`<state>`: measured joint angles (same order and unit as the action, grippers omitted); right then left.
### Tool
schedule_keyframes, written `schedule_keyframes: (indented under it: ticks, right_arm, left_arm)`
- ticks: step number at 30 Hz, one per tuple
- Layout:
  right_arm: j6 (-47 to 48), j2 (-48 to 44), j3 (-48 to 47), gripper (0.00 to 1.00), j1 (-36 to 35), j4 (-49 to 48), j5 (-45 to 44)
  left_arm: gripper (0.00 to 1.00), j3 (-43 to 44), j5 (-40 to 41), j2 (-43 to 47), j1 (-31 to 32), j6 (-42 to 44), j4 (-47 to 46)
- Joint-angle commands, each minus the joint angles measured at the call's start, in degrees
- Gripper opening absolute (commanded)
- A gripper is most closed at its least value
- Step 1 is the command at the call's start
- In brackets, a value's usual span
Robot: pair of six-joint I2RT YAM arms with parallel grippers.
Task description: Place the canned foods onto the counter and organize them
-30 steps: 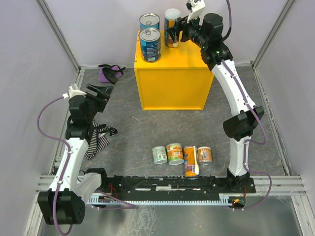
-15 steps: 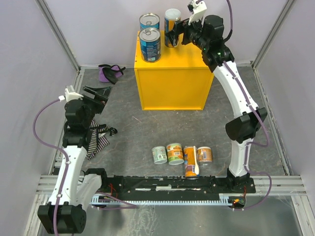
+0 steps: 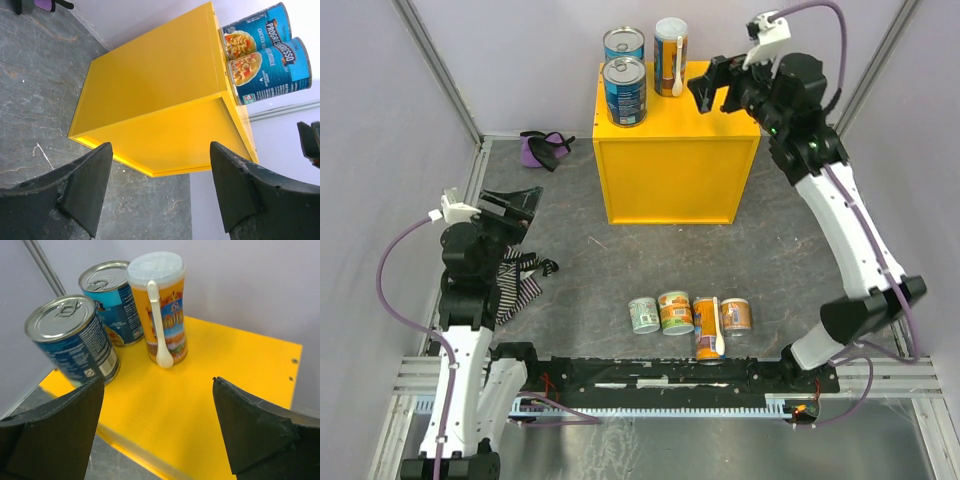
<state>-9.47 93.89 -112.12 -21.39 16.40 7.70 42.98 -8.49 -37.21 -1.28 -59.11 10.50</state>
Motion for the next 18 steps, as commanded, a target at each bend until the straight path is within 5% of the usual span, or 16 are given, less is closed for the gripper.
schedule_keyframes:
  ticks: [1, 18]
  right_arm:
    - [-2.6, -9.9, 5.3, 0.95, -0.4, 2.8, -3.4]
    - [-12.9, -38.9, 35.0, 0.84, -11.0, 29.6, -14.1]
  left_arm:
    - [0.84, 0.0, 0.6, 2.8, -0.2, -2.6, 3.3]
    - [0.79, -3.0, -2.5, 5.2, -0.1, -3.0, 6.7]
